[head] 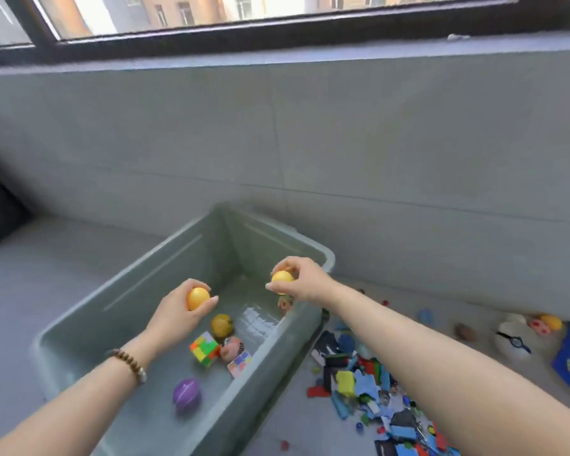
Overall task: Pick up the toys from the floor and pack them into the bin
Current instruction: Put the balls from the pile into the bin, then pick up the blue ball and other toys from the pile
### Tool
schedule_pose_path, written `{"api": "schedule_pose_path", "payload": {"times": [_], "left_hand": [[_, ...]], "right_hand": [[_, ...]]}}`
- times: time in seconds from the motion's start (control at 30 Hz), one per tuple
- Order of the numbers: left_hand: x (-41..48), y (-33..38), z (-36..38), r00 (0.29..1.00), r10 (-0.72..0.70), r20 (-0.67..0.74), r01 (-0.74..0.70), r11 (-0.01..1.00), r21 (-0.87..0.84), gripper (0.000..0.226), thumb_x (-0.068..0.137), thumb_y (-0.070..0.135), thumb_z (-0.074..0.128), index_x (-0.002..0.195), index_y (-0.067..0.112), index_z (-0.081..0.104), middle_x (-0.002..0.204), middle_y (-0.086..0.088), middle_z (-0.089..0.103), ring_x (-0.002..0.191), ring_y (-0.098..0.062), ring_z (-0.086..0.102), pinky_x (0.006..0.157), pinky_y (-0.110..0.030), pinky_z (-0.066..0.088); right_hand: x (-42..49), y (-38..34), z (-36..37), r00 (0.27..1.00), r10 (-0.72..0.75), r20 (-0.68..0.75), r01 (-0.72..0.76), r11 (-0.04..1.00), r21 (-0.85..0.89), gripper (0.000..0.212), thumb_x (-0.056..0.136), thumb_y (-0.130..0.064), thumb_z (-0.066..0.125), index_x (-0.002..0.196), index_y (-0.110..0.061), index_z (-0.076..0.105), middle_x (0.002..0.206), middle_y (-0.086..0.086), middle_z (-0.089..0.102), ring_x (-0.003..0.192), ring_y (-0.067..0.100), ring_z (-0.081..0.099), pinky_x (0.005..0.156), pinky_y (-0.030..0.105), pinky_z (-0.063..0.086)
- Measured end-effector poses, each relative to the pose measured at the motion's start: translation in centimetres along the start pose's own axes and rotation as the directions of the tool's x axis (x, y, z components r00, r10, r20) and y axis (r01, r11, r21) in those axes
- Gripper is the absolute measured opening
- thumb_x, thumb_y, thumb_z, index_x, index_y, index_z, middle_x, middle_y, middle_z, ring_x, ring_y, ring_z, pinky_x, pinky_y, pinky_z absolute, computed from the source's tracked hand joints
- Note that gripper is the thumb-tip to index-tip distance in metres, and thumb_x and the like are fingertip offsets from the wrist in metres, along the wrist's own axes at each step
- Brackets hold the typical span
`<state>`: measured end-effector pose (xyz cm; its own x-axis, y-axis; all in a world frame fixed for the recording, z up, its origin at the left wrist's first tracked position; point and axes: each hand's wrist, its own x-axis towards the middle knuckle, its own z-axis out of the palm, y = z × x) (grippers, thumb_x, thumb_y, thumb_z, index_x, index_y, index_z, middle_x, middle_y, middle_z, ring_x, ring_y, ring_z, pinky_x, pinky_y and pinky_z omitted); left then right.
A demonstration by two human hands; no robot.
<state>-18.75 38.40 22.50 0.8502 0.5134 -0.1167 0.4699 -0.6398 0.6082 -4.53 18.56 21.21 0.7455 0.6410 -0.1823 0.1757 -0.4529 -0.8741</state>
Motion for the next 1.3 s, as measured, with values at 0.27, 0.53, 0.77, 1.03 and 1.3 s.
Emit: {"api": "schedule_pose_path", "payload": {"times": [0.27,0.53,0.77,1.03,1.3], "left_hand": [[-0.8,-9.0,1.3,0.989,-0.117,0.092,0.11,0.991,0.083,0.056,0.086,0.041,0.063,0.135,0.022,0.044,0.134,0.0,0.052,0.12,-0.019,0.051,0.098,-0.031,0.042],[0.4,0.1,4.1,0.976,0.21,0.06,-0.218,0.96,0.175,0.063,0.091,0.047,0.051,0.144,0.019,0.032,0.149,0.003,0.037,0.138,-0.016,0.029,0.113,-0.034,0.027],[-0.5,15.0,12.6,0.808,0.557,0.192,-0.581,0.807,0.104,0.061,0.093,0.048,0.046,0.144,0.017,0.033,0.147,0.0,0.038,0.137,-0.015,0.029,0.112,-0.028,0.023],[-5.6,21.5,31.3,0.642,0.38,0.666,-0.545,0.837,0.047,0.065,0.093,0.05,0.046,0.147,0.018,0.027,0.151,-0.002,0.032,0.137,-0.022,0.032,0.109,-0.036,0.035],[-8.8,22.0,44.3,0.499,0.292,0.816,-0.646,0.753,0.126,0.066,0.093,0.049,0.046,0.147,0.02,0.023,0.148,-0.004,0.034,0.134,-0.023,0.033,0.104,-0.04,0.04]], "right_hand": [[1.4,1.0,7.3,0.993,0.011,0.115,0.053,0.842,-0.537,0.052,0.084,-0.03,0.064,0.133,-0.027,0.045,0.137,-0.009,0.048,0.119,0.014,0.051,0.097,0.027,0.041],[-3.0,2.5,-3.4,0.999,-0.03,0.034,0.045,0.774,-0.632,0.07,0.085,-0.053,0.056,0.145,-0.035,0.024,0.156,-0.015,0.013,0.138,0.012,0.029,0.108,0.034,0.034],[-14.8,10.6,-18.0,0.931,0.233,-0.281,-0.356,0.744,-0.565,0.076,0.083,-0.046,0.064,0.146,-0.028,0.026,0.156,-0.004,0.019,0.14,0.016,0.028,0.111,0.032,0.027],[-28.0,25.2,-22.1,0.787,0.53,-0.317,-0.614,0.726,-0.309,0.085,0.076,-0.051,0.068,0.145,-0.024,0.028,0.155,-0.001,0.021,0.143,0.016,0.02,0.115,0.034,0.022],[-29.8,37.8,-19.0,0.709,0.652,-0.268,-0.664,0.745,0.055,0.074,0.076,-0.04,0.074,0.138,-0.023,0.038,0.144,-0.001,0.04,0.125,0.019,0.045,0.1,0.032,0.04]]}}
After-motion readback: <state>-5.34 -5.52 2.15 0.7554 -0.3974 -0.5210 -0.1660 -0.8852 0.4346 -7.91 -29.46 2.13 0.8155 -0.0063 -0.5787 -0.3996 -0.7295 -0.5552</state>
